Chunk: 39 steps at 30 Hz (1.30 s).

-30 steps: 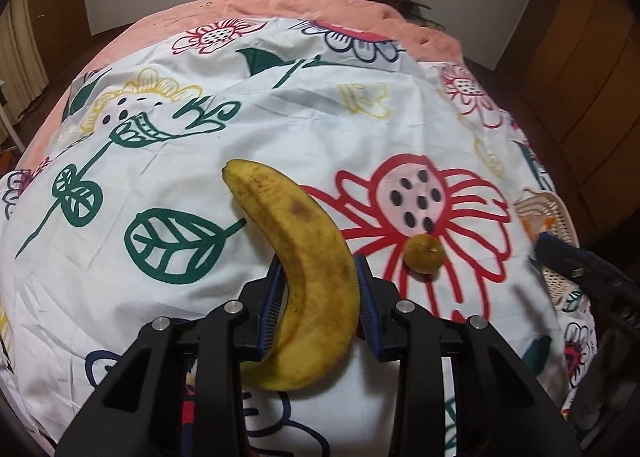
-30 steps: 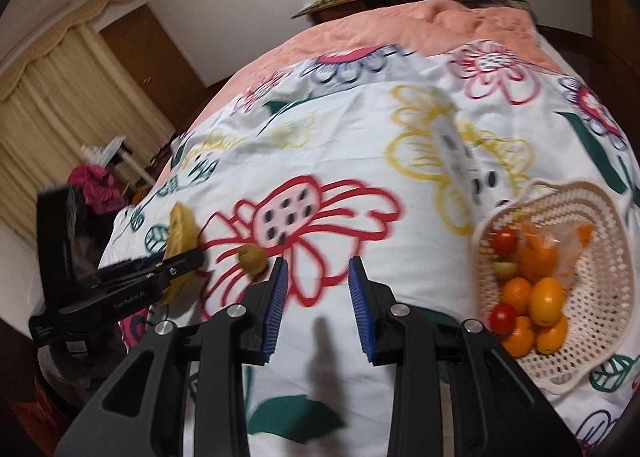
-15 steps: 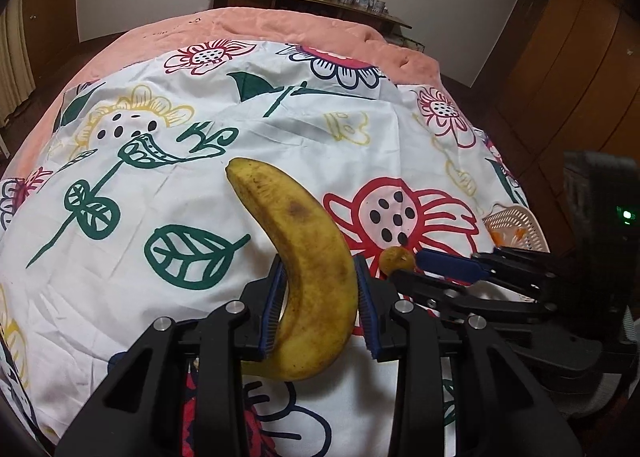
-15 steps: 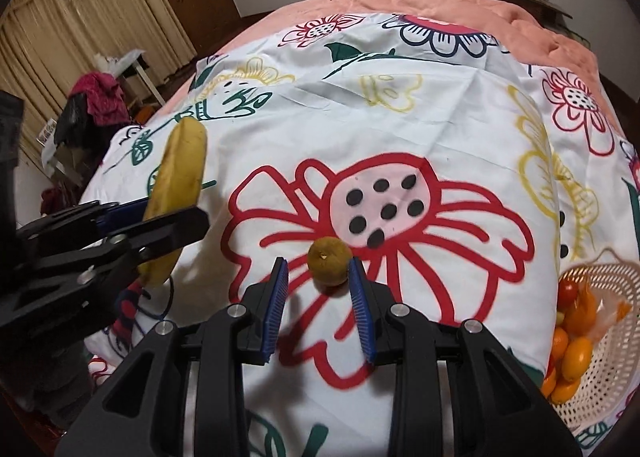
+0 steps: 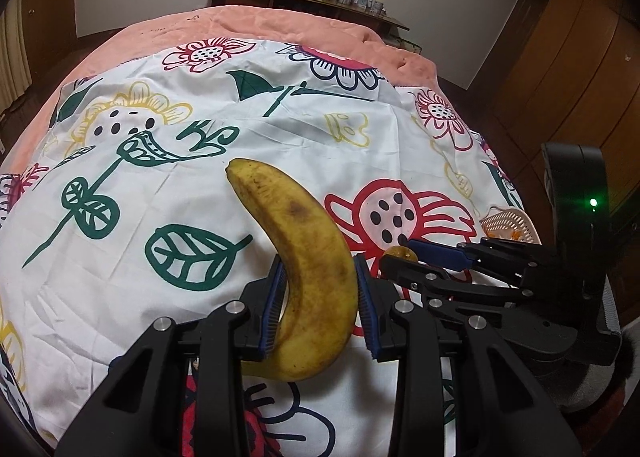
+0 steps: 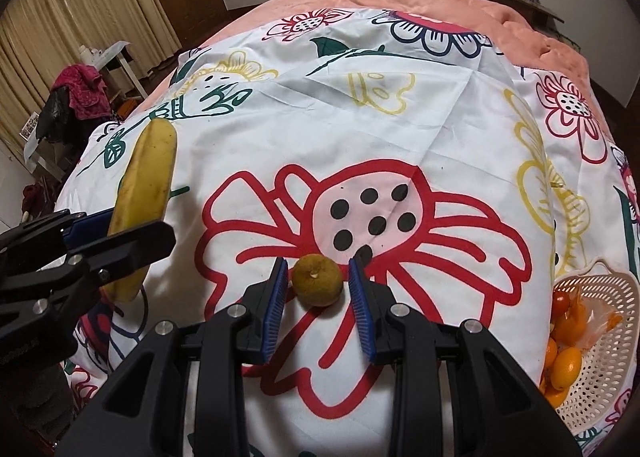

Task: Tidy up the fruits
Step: 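Carry the lime into the basket and open the right tool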

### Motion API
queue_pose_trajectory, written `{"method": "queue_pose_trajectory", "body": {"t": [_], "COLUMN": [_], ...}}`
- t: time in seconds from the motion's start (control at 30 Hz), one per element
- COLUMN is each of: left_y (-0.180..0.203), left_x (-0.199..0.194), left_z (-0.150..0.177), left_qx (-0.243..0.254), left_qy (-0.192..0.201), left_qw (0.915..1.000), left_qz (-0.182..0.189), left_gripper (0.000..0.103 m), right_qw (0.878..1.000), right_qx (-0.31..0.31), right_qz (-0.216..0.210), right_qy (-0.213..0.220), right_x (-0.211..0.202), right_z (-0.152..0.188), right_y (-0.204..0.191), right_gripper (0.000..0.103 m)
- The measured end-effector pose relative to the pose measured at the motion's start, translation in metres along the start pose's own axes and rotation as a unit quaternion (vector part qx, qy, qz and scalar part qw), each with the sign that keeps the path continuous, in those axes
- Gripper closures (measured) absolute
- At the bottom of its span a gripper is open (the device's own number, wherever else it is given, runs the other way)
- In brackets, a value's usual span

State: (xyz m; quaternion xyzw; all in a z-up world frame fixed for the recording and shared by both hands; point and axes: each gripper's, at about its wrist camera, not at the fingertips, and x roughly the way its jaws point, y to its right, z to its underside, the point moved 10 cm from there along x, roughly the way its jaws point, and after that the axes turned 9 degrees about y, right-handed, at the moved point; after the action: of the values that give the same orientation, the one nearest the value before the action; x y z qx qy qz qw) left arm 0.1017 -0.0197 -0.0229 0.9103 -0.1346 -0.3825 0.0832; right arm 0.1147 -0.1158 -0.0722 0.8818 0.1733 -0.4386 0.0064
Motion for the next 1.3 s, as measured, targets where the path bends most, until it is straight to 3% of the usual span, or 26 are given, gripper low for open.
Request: {"method": "queue_pose_trajectory", "body": {"t": [0.17,0.57,0.77,1.07,1.3], "left_y": [0.0,0.004,0.021,0.004,0.004], "left_x": [0.0,-0.001,-0.015,0.0,0.018], "left_z": [0.0,-0.001,-0.014,-0.003,0.014], "left_qx": [0.002,0.007,0.033,-0.001,-0.005], "left_qy": [-0.001,0.0,0.032,-0.003,-0.041], "left_qw": [1.0,1.0,0.9989,0.9998,0.9991], "left_qz": [0.0,0.0,0.004,-0.018,-0.011], "left_gripper": [0.068,0.068,0.068,0.068,0.067], "right_qw": [1.0,1.0,0.997,0.989,0.979], "right_qx": [-0.005,0.023,0.058,0.12,0.17], "right_qz": [0.001,-0.006,0.001,0.022,0.062], "right_qy": [-0.012,0.021,0.05,0.085,0.094], "right_x": [0.006,-0.019,-0.047,-0.079,-0.096], "right_z": [0.004,0.004,0.004,0.014,0.035], "right_y": [-0.001,0.007,0.031,0.079,0.131], "right_gripper": [0.072,0.076,0.076,0.076,0.076]}}
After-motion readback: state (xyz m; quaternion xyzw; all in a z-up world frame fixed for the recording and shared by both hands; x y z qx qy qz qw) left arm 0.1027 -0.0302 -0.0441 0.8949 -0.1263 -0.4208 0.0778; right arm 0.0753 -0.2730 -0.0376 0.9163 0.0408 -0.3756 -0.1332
